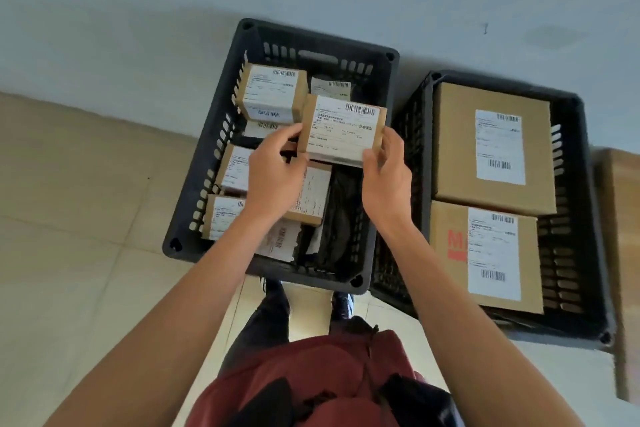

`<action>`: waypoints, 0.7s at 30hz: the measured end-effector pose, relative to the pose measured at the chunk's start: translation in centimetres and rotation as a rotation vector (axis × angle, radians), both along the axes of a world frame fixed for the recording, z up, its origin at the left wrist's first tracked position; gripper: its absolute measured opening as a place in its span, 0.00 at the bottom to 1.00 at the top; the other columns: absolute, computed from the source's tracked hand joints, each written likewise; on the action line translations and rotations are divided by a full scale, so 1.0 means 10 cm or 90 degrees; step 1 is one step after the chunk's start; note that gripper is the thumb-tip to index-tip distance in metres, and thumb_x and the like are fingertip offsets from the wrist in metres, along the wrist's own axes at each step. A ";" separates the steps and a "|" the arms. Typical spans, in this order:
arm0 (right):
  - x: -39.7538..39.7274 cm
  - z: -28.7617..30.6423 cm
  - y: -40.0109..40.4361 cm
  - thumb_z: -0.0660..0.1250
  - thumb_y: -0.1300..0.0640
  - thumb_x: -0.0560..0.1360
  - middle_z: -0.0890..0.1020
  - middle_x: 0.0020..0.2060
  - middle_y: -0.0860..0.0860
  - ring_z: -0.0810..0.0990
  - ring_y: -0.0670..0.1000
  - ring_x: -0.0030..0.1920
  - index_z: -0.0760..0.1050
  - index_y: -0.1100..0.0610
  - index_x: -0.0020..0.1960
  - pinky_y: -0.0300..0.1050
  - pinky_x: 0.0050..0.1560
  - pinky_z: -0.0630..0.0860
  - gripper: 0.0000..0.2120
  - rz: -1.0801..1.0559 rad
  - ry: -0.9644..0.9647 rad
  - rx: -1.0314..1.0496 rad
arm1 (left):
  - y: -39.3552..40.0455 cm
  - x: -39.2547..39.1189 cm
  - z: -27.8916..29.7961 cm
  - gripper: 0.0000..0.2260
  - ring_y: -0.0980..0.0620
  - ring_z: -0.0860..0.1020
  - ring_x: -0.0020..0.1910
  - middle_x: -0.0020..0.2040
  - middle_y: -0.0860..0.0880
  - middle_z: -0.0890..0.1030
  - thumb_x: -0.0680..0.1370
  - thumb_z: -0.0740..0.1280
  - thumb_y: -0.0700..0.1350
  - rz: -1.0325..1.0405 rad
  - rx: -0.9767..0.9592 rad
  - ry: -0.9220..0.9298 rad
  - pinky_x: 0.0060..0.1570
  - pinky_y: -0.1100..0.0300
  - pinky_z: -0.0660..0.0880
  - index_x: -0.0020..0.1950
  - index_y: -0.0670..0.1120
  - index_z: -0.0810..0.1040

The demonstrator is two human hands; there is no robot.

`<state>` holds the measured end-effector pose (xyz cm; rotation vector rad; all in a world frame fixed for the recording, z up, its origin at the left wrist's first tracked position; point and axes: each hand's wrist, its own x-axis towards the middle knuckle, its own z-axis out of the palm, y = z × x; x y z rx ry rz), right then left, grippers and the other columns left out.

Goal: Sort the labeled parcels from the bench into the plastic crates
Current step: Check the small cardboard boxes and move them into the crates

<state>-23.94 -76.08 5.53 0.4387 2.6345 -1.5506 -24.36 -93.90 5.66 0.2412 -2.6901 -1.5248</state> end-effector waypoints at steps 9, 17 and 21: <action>-0.50 -0.42 -0.14 0.65 0.59 0.83 0.76 0.72 0.45 0.72 0.47 0.74 0.60 0.48 0.81 0.56 0.71 0.75 0.29 -0.043 0.031 0.089 | -0.22 -0.82 -0.14 0.17 0.55 0.78 0.65 0.66 0.52 0.81 0.81 0.70 0.37 -0.165 -0.039 -0.038 0.63 0.73 0.70 0.69 0.47 0.81; -0.85 -0.64 -0.15 0.63 0.63 0.84 0.74 0.71 0.54 0.74 0.52 0.71 0.66 0.59 0.78 0.50 0.68 0.78 0.23 0.019 0.095 0.173 | -0.22 -1.06 -0.31 0.17 0.55 0.70 0.72 0.72 0.53 0.77 0.82 0.70 0.42 -0.215 -0.131 -0.052 0.71 0.64 0.60 0.71 0.47 0.80; -0.98 -0.72 -0.15 0.62 0.64 0.84 0.73 0.73 0.56 0.72 0.56 0.72 0.65 0.59 0.78 0.50 0.72 0.74 0.23 0.060 0.082 0.236 | -0.19 -1.13 -0.38 0.18 0.48 0.68 0.73 0.75 0.50 0.74 0.82 0.69 0.46 -0.241 -0.190 -0.081 0.68 0.61 0.60 0.73 0.47 0.79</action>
